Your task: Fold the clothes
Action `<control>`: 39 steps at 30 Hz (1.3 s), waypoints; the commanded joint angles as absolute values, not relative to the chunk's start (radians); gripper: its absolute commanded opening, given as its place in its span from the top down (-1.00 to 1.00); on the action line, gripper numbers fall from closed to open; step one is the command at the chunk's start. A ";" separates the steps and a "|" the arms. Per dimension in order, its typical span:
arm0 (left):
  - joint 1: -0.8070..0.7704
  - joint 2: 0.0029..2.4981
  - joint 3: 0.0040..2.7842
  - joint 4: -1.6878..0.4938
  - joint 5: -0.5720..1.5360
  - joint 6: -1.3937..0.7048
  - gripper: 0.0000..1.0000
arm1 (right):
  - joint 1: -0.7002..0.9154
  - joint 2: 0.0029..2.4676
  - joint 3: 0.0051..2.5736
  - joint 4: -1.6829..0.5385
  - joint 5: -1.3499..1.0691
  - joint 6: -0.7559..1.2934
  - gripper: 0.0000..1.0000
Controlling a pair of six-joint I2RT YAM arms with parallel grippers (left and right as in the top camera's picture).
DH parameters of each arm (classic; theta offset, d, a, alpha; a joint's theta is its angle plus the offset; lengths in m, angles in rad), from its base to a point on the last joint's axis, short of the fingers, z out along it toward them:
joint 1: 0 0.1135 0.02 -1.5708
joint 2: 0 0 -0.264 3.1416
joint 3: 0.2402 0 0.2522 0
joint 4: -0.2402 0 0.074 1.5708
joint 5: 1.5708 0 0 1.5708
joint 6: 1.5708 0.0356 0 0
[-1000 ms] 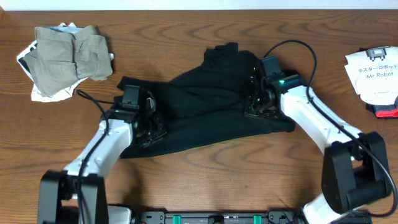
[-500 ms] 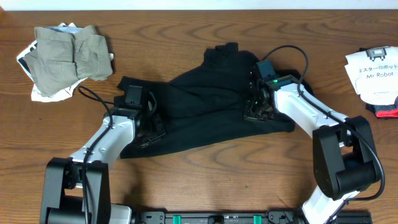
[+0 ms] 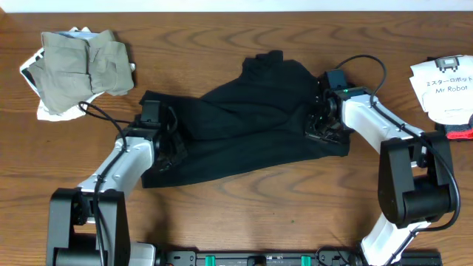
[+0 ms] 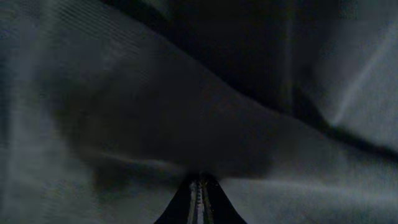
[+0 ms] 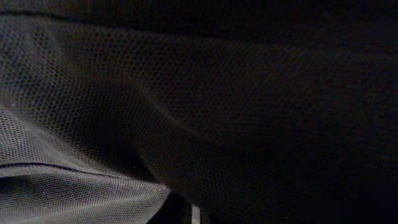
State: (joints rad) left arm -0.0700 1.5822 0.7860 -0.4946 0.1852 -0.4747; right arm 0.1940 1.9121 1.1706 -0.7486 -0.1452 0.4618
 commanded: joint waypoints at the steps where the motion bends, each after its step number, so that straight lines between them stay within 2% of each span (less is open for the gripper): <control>1: -0.041 1.590 0.804 -0.490 0.163 -0.482 0.87 | 0.181 1.959 1.161 -0.744 -0.115 0.448 0.92; 6: -0.007 1.590 0.804 -0.484 0.163 -0.457 0.87 | 0.165 1.973 1.161 -0.752 -0.110 0.447 0.89; 17: 0.034 1.599 0.804 -0.451 0.168 -0.449 0.87 | 0.125 1.983 1.161 -0.791 -0.092 0.448 0.97; 29: 0.039 1.730 0.804 -0.417 0.170 -0.444 0.87 | 0.086 1.983 1.161 -0.829 -0.078 0.456 0.98; 39: 0.129 1.739 0.804 -0.409 0.171 -0.393 0.88 | 0.017 1.982 1.161 -0.880 -0.019 0.460 0.97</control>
State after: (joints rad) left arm 0.0887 1.6775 0.8310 -0.4061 0.2619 -0.4419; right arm 0.0532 1.9297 1.1835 -0.8677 -0.1879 0.4622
